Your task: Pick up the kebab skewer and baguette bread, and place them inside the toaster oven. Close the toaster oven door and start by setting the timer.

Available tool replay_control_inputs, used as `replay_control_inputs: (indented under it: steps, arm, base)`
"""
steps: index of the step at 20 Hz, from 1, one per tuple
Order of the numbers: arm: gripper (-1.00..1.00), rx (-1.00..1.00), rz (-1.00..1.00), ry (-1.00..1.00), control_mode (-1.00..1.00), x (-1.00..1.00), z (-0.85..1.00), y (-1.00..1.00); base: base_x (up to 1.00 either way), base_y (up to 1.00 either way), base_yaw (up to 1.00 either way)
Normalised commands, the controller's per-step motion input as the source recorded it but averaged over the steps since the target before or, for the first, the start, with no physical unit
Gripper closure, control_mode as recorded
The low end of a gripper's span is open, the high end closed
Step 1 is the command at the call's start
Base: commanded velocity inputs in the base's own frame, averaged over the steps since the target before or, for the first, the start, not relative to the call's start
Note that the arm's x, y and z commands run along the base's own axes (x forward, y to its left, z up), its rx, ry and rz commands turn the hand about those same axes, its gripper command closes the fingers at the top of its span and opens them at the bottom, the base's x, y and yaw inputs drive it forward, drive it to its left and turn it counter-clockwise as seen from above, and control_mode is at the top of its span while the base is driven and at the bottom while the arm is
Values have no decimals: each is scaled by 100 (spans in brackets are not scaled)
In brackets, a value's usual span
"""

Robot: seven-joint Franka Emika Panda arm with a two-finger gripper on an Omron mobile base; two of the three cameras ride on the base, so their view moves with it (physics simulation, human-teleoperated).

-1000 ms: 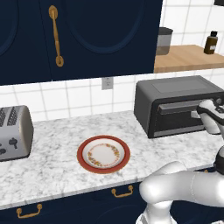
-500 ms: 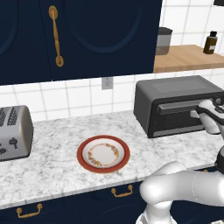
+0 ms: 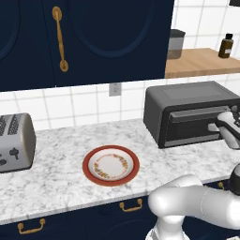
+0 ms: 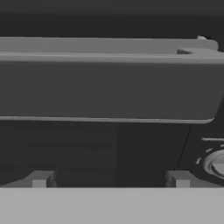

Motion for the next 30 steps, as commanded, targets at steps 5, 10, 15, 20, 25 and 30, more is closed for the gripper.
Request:
replay_control_inputs:
  steps: [5,10,15,20,25,30]
  arm:
    - [-100,0,3,5,-100,-34,-3,0]
    - [-100,0,3,0,-100,-30,-2,-18]
    - [-100,0,0,0,-100,-3,0,-41]
    - [-100,0,0,0,-100,0,0,-51]
    - [-100,0,0,0,-100,6,-4,-39]
    - [-100,0,0,-3,-100,8,-4,-9]
  base:
    - [0,0,0]
    - [0,0,0]
    - [0,0,0]
    - [0,0,0]
    - [0,0,0]
    - [0,0,0]
